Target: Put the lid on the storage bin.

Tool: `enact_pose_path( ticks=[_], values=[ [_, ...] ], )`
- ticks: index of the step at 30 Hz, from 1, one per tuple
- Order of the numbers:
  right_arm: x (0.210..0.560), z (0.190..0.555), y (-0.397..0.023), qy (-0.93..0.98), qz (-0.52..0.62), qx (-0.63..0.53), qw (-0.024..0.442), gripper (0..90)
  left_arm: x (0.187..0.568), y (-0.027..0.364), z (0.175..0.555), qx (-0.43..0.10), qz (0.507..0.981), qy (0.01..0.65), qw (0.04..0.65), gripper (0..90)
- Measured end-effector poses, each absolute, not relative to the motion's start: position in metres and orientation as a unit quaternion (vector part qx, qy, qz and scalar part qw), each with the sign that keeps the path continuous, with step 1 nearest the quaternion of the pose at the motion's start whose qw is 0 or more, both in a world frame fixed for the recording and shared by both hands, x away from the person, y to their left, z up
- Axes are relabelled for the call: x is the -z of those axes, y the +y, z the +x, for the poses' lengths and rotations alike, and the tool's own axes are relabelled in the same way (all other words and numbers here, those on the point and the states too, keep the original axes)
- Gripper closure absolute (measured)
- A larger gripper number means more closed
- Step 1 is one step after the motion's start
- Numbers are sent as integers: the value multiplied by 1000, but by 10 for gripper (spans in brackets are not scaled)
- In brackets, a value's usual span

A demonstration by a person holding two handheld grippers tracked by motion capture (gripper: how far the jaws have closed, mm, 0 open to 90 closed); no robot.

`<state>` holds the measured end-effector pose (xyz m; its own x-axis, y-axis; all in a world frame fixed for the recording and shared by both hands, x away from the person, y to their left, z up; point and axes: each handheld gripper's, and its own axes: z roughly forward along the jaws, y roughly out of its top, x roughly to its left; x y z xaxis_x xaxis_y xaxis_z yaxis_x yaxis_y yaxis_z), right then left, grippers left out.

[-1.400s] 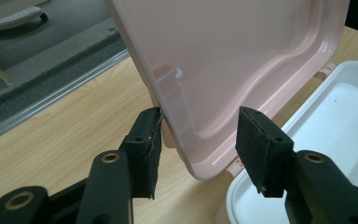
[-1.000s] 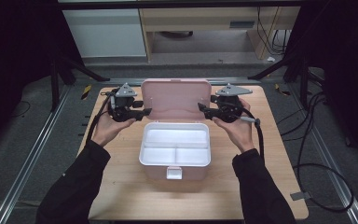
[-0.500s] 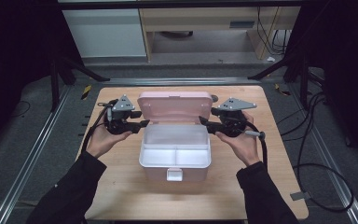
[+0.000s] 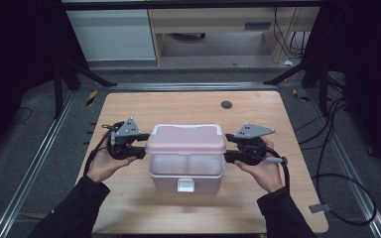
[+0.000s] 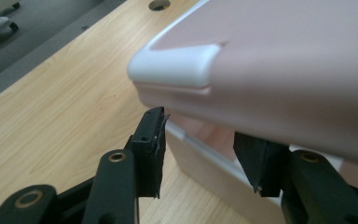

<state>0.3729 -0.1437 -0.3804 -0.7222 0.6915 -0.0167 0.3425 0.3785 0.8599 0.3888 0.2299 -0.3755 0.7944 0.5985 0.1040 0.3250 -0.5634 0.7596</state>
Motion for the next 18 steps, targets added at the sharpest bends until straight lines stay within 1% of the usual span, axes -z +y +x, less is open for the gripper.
enact_pose_path(
  ticks=[8,10,13,16,18],
  values=[
    [392,365,-162,810,333,-445,188,447,382,243,382,-177,865,280,377,496],
    [396,364,-169,807,342,-443,187,440,386,247,379,-183,869,284,361,481],
    [401,362,-184,798,361,-443,192,431,393,256,374,-171,861,302,372,458],
    [407,361,-196,791,377,-440,194,409,402,267,371,-183,855,325,360,434],
    [414,361,-206,787,393,-432,200,380,414,278,372,-183,848,348,356,400]
  ],
)
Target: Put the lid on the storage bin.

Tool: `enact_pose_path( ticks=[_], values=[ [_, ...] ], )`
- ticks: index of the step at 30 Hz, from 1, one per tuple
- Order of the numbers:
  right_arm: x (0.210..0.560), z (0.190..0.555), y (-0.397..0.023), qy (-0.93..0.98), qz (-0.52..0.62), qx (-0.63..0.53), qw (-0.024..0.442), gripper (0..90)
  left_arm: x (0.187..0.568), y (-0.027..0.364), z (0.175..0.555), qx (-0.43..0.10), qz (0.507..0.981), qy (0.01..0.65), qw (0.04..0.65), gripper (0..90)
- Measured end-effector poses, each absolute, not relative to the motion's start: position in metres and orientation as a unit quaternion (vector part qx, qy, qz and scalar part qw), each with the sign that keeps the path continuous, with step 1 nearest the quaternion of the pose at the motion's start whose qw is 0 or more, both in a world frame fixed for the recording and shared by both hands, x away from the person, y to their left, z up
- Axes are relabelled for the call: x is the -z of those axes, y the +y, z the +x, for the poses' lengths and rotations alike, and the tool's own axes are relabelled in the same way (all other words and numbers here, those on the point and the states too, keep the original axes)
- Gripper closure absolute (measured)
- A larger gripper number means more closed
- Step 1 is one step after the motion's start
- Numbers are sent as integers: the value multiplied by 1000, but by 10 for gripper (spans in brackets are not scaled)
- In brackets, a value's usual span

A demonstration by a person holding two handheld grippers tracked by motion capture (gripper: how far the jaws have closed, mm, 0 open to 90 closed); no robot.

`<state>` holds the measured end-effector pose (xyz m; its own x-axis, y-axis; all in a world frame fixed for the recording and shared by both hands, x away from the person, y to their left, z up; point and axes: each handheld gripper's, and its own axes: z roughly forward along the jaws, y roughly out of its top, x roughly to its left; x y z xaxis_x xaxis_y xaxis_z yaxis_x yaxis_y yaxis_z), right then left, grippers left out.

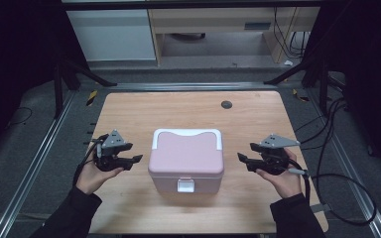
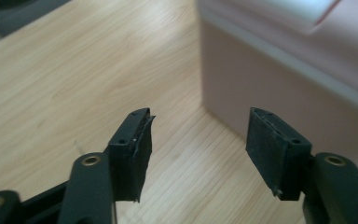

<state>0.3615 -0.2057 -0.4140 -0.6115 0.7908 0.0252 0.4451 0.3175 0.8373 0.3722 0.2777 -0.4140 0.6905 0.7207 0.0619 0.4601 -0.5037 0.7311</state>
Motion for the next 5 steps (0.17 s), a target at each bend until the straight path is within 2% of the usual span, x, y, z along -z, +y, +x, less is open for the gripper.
enact_pose_path(
  ticks=[5],
  values=[
    [434,364,-226,775,435,-401,221,310,440,295,380,-174,841,389,334,332]
  ],
)
